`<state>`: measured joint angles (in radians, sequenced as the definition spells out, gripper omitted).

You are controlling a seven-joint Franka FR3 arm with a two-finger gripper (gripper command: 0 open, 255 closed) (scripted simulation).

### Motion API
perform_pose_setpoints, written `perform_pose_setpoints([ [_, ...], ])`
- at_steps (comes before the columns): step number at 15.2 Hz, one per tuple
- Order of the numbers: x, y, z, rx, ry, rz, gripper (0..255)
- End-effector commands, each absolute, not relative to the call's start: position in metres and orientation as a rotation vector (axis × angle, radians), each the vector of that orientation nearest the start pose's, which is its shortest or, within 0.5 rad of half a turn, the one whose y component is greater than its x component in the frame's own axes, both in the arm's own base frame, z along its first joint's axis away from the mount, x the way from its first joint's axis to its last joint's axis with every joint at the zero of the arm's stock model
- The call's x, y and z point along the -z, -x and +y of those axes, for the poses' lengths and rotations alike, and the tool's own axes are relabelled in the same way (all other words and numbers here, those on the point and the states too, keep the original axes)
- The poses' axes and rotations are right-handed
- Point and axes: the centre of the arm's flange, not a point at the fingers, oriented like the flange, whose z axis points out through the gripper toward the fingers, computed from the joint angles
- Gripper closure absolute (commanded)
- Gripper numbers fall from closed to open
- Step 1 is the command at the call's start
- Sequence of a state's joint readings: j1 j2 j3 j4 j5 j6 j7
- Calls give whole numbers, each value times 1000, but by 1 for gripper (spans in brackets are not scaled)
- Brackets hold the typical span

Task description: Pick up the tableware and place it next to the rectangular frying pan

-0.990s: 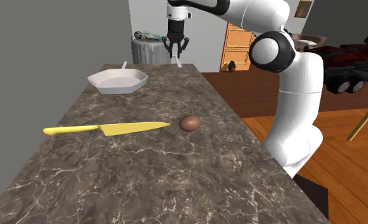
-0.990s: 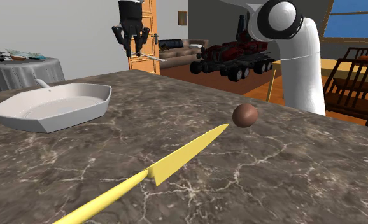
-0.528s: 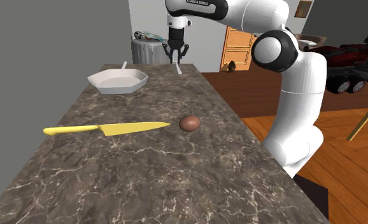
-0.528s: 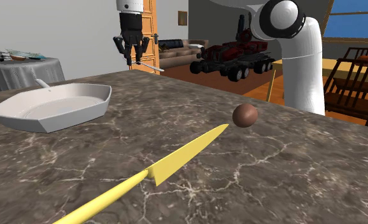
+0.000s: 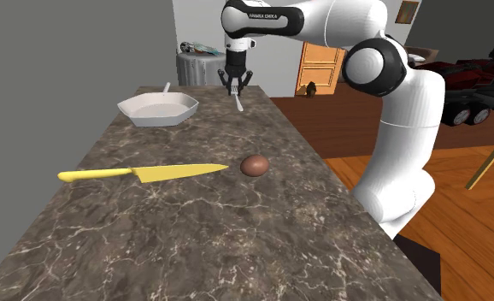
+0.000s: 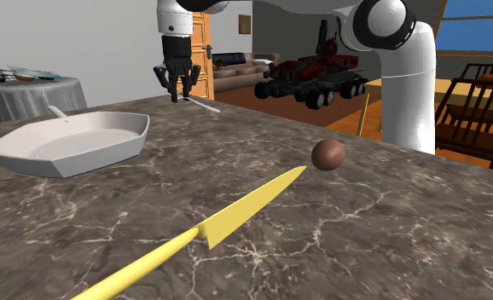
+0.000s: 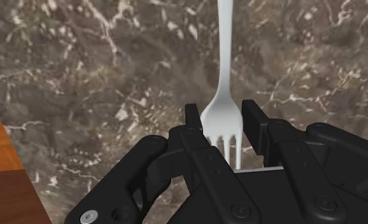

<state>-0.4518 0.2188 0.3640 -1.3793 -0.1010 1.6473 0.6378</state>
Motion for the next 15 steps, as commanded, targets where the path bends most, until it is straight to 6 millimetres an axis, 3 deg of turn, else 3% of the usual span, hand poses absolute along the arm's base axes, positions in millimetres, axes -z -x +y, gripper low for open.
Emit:
perform_pose_setpoints([
  [1, -590, -618, -90, 107, 2938, 1125, 255],
  [4, -573, -618, -90, 107, 2938, 1125, 255],
  [11, -573, -618, -90, 107, 2938, 1125, 255],
  [12, -573, -618, -90, 107, 2938, 1125, 0],
  [15, -573, -618, -90, 107, 2938, 1125, 0],
])
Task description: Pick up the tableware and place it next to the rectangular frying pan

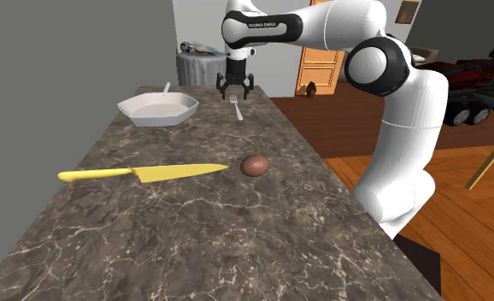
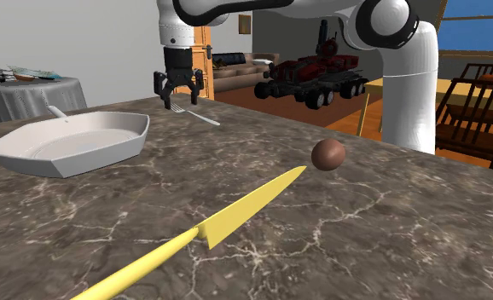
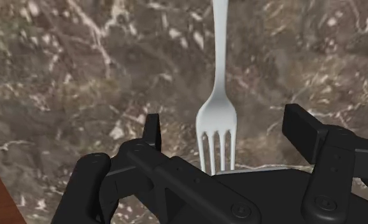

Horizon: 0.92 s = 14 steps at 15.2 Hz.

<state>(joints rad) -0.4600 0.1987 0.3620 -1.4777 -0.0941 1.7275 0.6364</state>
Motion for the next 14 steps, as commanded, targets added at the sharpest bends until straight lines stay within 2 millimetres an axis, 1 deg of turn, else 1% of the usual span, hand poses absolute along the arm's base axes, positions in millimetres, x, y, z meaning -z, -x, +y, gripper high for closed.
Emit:
perform_pose_setpoints([
  [1, -573, -618, -90, 107, 2938, 1125, 0],
  [2, -573, -618, -90, 107, 2938, 1125, 0],
  [5, -612, -616, -89, 107, 2938, 1125, 0],
  [6, -623, -615, -89, 107, 2938, 1125, 0],
  [14, -623, -615, -89, 107, 2938, 1125, 0],
])
